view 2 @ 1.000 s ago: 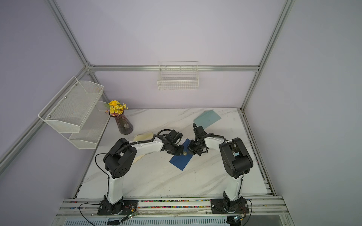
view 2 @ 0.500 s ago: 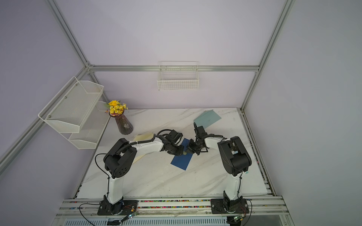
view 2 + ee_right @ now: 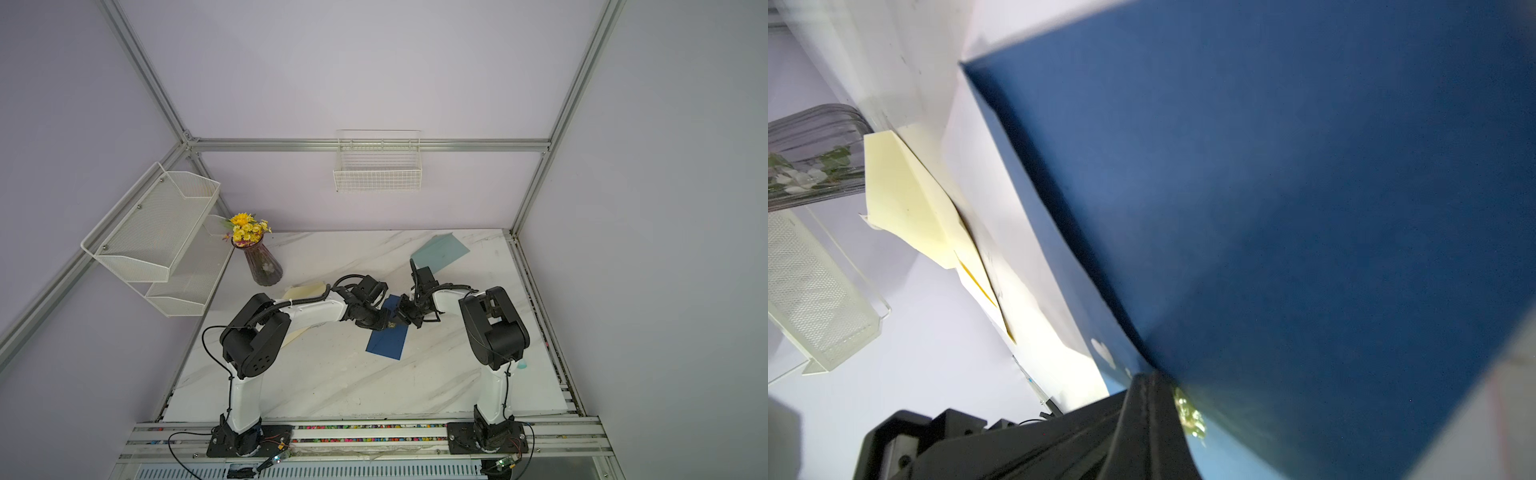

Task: Fold the letter paper in half and place it into the envelope
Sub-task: Fold the envelope flap on the envelope.

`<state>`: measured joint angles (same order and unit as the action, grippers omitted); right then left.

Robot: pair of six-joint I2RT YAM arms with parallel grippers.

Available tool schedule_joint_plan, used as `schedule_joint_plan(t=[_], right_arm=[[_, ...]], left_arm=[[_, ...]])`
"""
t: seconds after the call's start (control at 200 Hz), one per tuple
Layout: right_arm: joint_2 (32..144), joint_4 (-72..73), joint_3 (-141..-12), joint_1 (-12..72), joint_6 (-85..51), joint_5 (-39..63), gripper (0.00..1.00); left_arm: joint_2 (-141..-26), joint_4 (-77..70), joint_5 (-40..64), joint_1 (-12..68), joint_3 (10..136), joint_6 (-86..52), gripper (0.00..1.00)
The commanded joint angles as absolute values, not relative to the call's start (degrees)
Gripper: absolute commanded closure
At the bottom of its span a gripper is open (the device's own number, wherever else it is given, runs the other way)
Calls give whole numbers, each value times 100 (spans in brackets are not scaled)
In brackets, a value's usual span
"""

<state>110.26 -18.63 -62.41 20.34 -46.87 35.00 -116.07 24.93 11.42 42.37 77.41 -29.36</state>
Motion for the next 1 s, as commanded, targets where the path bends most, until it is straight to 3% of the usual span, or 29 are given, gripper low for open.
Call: schedule_joint_plan(t=[0.0,0.2,0.35,0.99], right_arm=[[11119,-2917,-6222,2068,-4232,2636,100],[10823,-3330,-5932,2059,-4125,1943,100],[10829,-3296,-5878,2057,-4126,2038,100],[10564,-4154,-6362,2052,-3856,1144,100]], left_arm=[[-11863,3115,802,4276,7619,-2876,100],[-11517,3342,546,4149,7809,-2704,100],[-11396,3496,256,4066,8085,-2536,100],[-12585,3702,305,3699,8923,-2470,100]])
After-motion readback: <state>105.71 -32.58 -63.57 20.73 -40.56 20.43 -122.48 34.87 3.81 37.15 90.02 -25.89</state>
